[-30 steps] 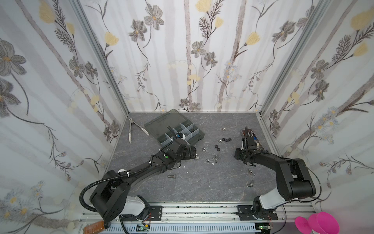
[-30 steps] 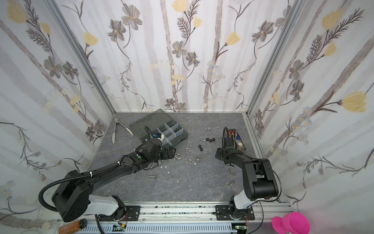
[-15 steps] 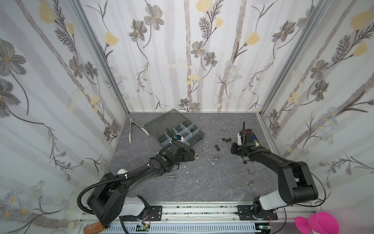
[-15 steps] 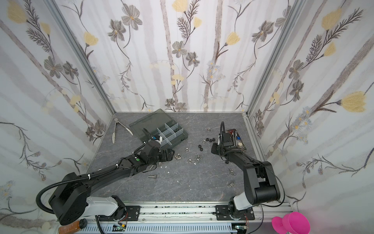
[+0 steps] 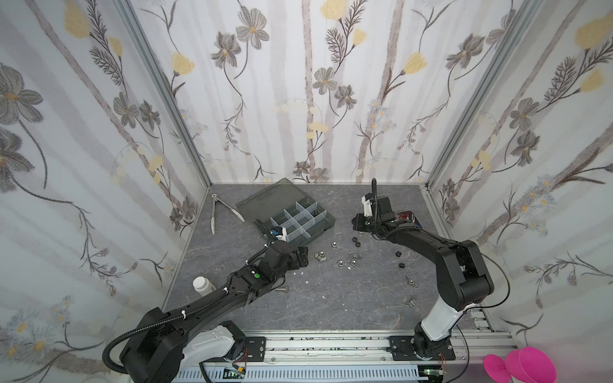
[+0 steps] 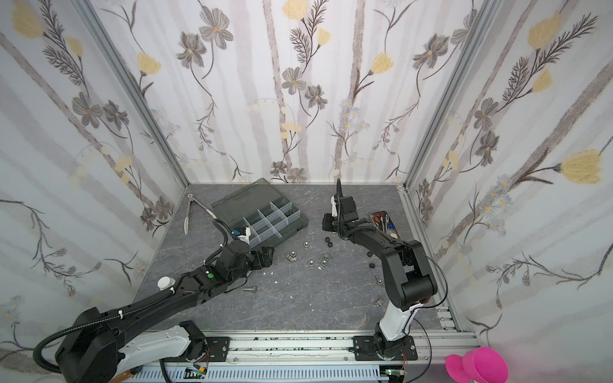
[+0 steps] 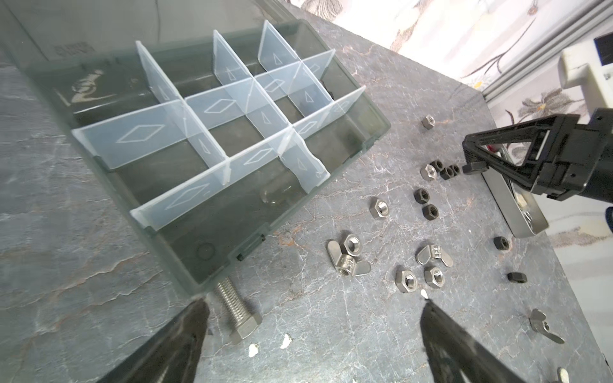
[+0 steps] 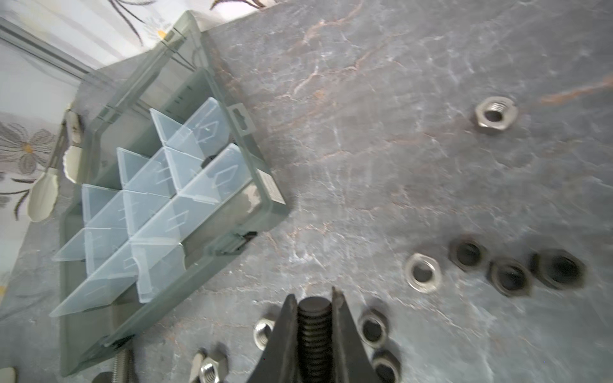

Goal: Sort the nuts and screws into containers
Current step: 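Carry the black bolt to the organizer while the left moves toward silver bolts, then open the right gripper over the compartment holding the black bolts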

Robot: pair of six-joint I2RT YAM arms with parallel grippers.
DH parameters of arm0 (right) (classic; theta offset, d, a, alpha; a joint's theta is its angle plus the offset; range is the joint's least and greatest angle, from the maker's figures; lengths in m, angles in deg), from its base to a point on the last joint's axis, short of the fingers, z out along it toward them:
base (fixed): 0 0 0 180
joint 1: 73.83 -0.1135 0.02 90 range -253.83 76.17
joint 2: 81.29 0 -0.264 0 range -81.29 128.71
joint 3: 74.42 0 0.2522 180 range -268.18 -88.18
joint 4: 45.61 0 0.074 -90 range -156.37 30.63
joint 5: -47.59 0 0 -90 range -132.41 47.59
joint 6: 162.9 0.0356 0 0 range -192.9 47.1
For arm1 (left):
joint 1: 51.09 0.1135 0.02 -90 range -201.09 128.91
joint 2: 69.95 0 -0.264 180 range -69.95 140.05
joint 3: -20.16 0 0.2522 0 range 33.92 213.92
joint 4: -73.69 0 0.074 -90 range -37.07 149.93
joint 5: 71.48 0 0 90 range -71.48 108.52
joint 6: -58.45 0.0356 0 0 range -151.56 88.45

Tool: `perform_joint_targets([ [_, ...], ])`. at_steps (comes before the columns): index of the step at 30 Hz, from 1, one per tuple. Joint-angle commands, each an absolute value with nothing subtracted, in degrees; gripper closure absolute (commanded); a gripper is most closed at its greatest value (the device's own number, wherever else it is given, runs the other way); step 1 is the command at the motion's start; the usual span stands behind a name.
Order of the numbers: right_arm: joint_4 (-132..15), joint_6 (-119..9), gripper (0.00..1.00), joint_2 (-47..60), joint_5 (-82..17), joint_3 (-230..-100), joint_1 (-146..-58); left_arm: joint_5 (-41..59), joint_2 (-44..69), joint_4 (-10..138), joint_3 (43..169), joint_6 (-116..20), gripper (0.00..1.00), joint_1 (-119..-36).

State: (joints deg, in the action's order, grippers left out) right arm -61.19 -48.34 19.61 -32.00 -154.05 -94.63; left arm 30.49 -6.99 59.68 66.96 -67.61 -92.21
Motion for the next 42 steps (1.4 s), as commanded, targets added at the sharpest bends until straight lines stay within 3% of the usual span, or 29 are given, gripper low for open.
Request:
perform_joint_targets([
  [1,-57.0,-47.5,1.00,23.2,-29.5,-158.6,-96.2,35.0,-10.0,61.5,65.2,-68.7,0.00,-91.9],
  [12,-52.6,-44.6,1.00,37.5,-24.6,-174.0,-100.4,43.2,-20.5,64.9,56.2,-68.6,0.00,-90.4],
  [32,-51.7,-40.9,0.97,55.7,-21.4,-194.3,-102.0,36.4,-21.8,61.7,54.3,-67.3,0.03,-86.7],
  [35,-51.3,-40.7,0.93,56.6,-21.0,-194.5,-101.9,35.0,-21.1,59.8,55.1,-67.9,0.06,-85.8],
  [42,-49.3,-40.3,0.73,56.5,-18.5,-194.7,-101.0,32.7,-19.4,46.7,62.3,-69.1,0.19,-84.6],
])
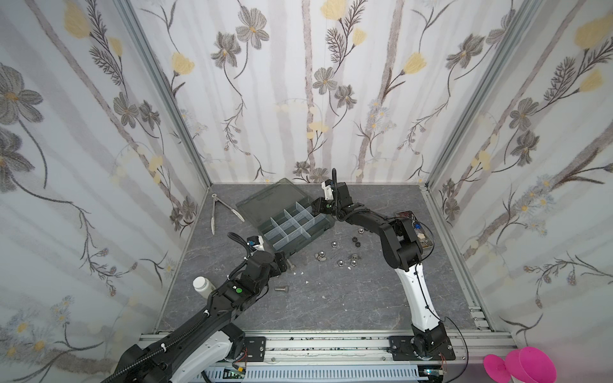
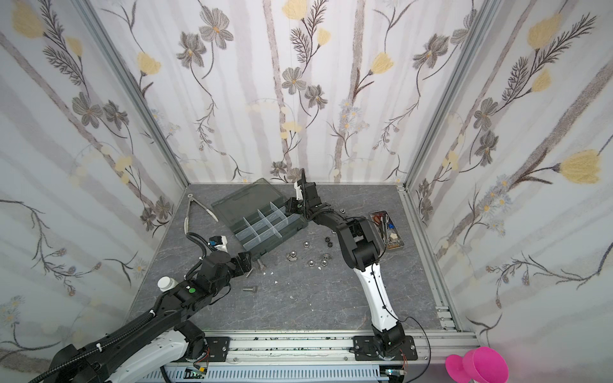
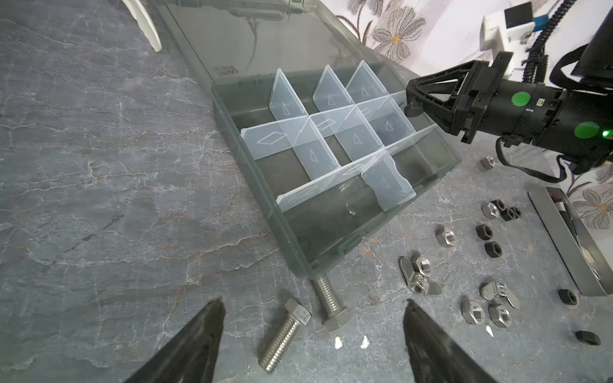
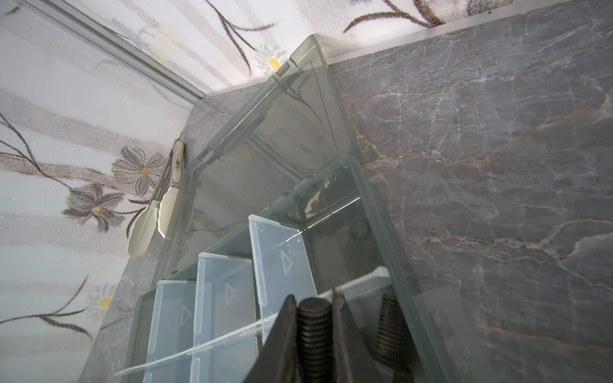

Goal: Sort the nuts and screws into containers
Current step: 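Open the right gripper over the compartment holding the black bolts, then withdraw the right gripper toward the nuts while the left lowers onto a silver bolt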

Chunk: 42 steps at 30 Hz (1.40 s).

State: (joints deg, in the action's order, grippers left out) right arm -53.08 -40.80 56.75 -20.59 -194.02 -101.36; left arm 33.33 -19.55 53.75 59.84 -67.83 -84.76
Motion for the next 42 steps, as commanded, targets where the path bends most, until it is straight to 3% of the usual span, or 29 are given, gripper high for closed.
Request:
perform_joint_targets([
  [1,-49.0,-40.2,0.71,56.4,-18.0,-194.7,-100.7,32.8,-19.5,44.3,63.5,-69.5,0.21,-84.6],
  [11,-47.1,-37.9,0.66,53.7,-11.7,-194.4,-99.0,25.8,-17.5,30.8,69.9,-75.9,0.39,-84.6],
  [16,-44.1,-37.4,0.66,48.0,-10.7,-189.2,-98.5,24.5,-13.4,25.5,74.3,-75.0,0.54,-84.7],
  [22,-43.3,-37.4,0.65,39.7,-10.8,-182.8,-97.7,25.4,-8.6,24.8,75.9,-73.6,0.62,-84.7],
  [42,-46.5,-36.9,0.59,3.0,-23.1,-153.9,-97.8,20.4,5.3,30.3,75.9,-65.5,0.56,-84.5],
])
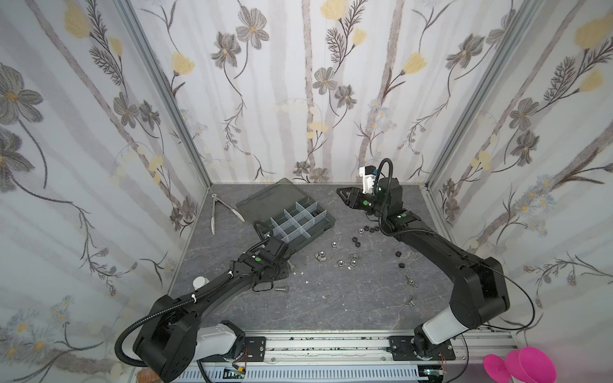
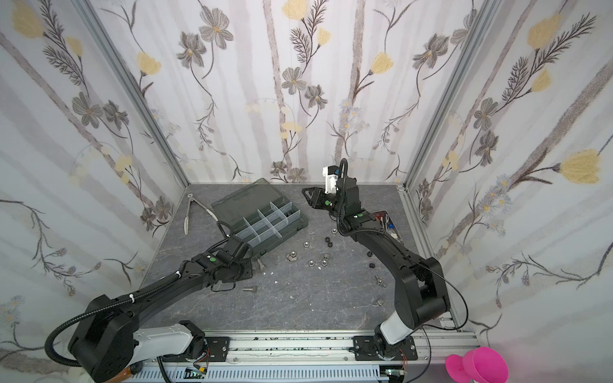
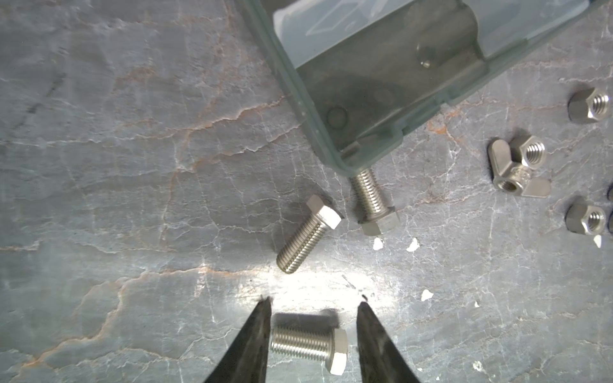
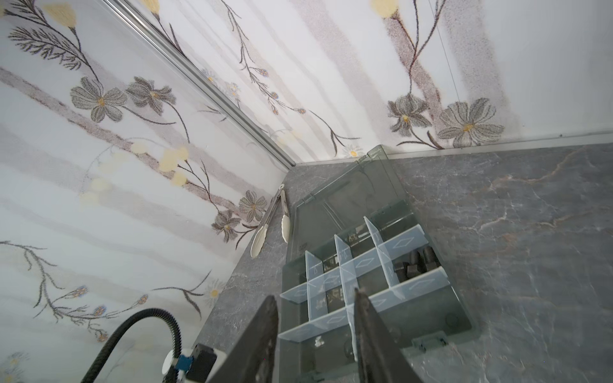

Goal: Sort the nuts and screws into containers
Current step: 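Withdraw the right gripper toward the nuts while the left lowers onto a silver bolt, then grasp the silver bolt by its shank with the left gripper and lift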

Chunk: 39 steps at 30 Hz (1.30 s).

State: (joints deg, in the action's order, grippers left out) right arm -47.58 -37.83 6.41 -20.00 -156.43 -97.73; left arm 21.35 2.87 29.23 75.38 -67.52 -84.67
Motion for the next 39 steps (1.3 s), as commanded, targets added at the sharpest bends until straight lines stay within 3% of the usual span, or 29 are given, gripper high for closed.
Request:
perform_joint_targets([
  [1,-46.8,-37.1,0.58,1.4,-23.5,-152.9,-97.7,20.3,6.2,30.2,76.4,-65.1,0.56,-84.4],
  [6,-49.8,-39.6,0.54,-3.6,-24.3,-149.4,-96.4,20.7,8.6,31.9,76.3,-64.6,0.56,-84.3],
  [15,-48.9,-38.6,0.53,-7.2,-15.8,-145.7,-88.3,24.1,16.0,31.2,79.9,-63.1,0.59,-84.2],
  [39,-45.6,-39.0,0.52,-14.6,-18.0,-138.2,-87.6,25.3,21.7,26.3,83.1,-59.7,0.70,-84.1],
])
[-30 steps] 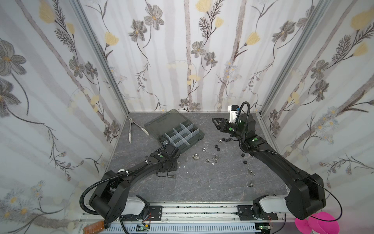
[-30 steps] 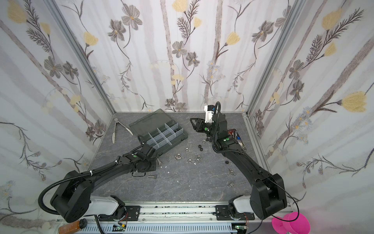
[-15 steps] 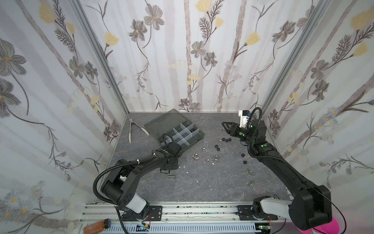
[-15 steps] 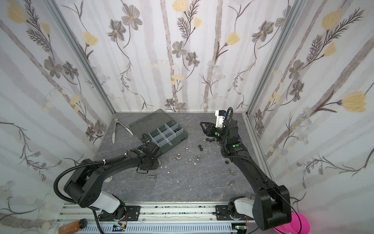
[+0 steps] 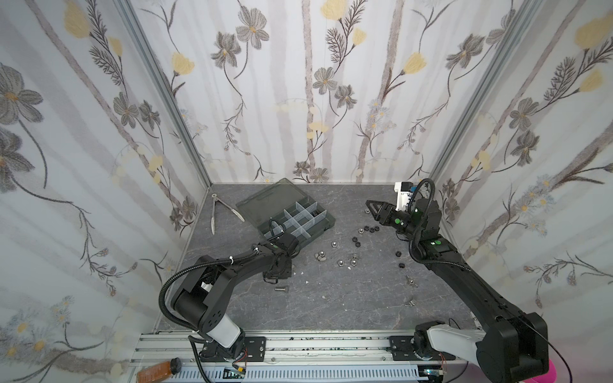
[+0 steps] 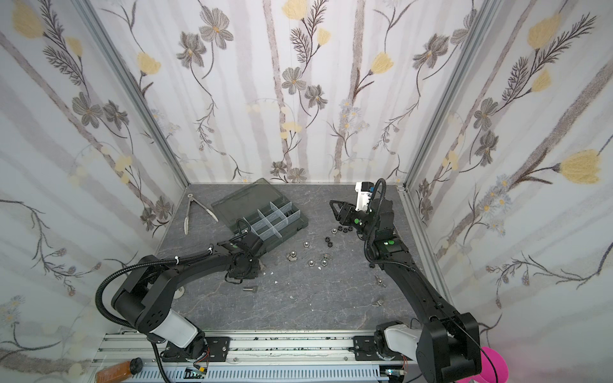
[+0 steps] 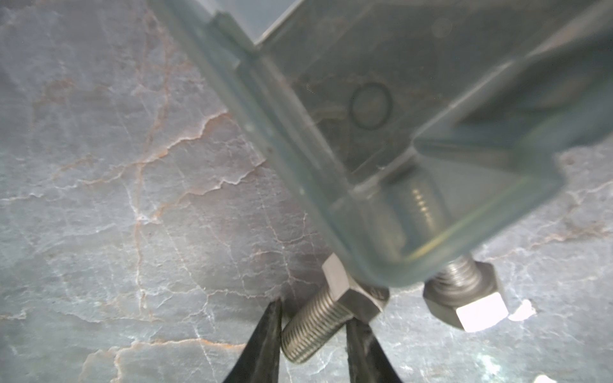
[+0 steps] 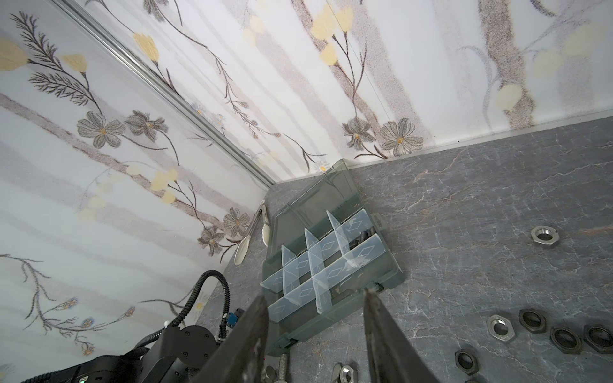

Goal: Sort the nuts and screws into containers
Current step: 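Grasp the silver bolt by its shank with the left gripper and lift, then carry the silver bolt over an organizer compartment with the left gripper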

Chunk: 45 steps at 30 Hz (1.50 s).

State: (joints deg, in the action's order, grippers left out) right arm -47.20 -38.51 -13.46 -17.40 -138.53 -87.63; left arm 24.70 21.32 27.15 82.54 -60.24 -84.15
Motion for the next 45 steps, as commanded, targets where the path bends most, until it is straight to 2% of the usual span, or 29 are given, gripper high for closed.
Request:
perform_joint_targets([
  [1,-45.8,-39.1,0.52,-15.0,-18.2,-138.0,-87.6,25.3,21.9,26.5,83.3,-59.6,0.71,-84.2],
  [4,-46.6,-39.6,0.52,-16.2,-19.0,-137.6,-87.6,25.3,22.3,26.7,83.9,-59.5,0.72,-84.1],
  [13,-49.0,-40.0,0.51,-20.0,-20.3,-136.2,-87.4,23.6,21.5,26.9,83.9,-58.6,0.85,-84.1],
  [19,-50.8,-39.9,0.50,-22.0,-20.6,-135.8,-87.4,23.3,17.6,26.0,84.0,-59.1,0.87,-84.1],
  [32,-59.2,-43.9,0.31,-27.8,-18.8,-133.0,-89.3,22.4,7.6,24.9,86.4,-58.2,0.86,-84.1],
  [36,-63.6,-45.3,0.20,-29.5,-20.4,-132.6,-89.8,22.0,6.6,24.4,89.1,-57.3,0.86,-84.1],
  [45,-68.7,-46.1,0.15,-31.8,-18.9,-129.0,-90.1,21.1,9.6,25.3,96.3,-55.0,0.85,-83.8],
])
